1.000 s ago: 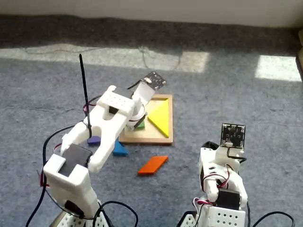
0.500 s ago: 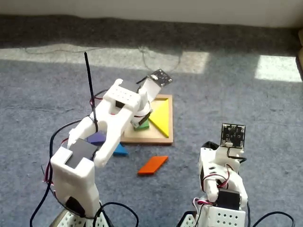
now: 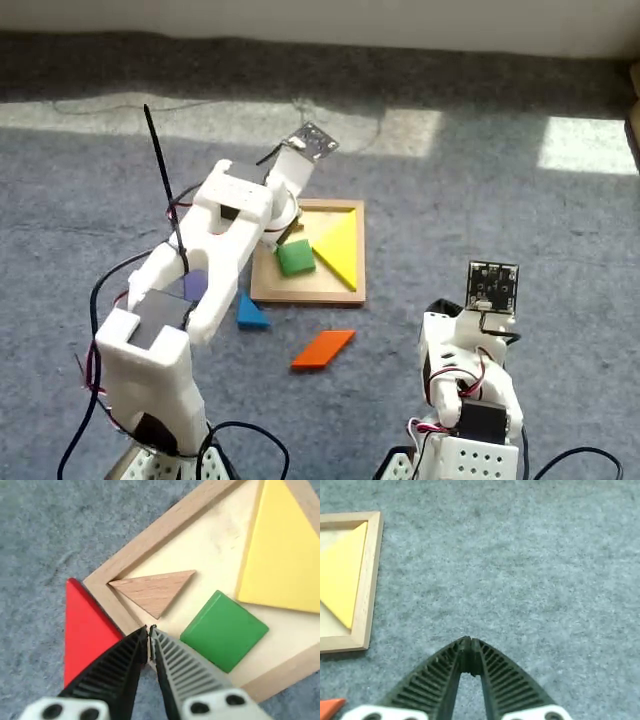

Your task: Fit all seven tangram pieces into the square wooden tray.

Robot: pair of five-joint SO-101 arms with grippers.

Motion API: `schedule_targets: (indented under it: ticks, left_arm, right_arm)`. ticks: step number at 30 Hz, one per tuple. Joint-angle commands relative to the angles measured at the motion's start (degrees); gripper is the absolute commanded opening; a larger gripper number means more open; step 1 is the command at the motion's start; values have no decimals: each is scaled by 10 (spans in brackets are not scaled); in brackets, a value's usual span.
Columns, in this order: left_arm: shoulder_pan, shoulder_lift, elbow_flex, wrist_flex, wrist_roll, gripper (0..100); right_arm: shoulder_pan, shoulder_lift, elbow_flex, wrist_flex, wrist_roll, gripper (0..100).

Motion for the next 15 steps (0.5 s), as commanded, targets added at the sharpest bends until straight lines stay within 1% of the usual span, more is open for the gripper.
schedule_targets:
  ticks: [1,4,15]
  left_arm:
    - [-1,24,-24,-47,-3,53]
    - [6,41,-24,-69,-3,53]
    - [83,41,-51,-69,-3,53]
  right_arm:
    - [5,8,83,2,5,8]
    - [5,8,83,2,5,8]
    - [5,8,83,2,5,8]
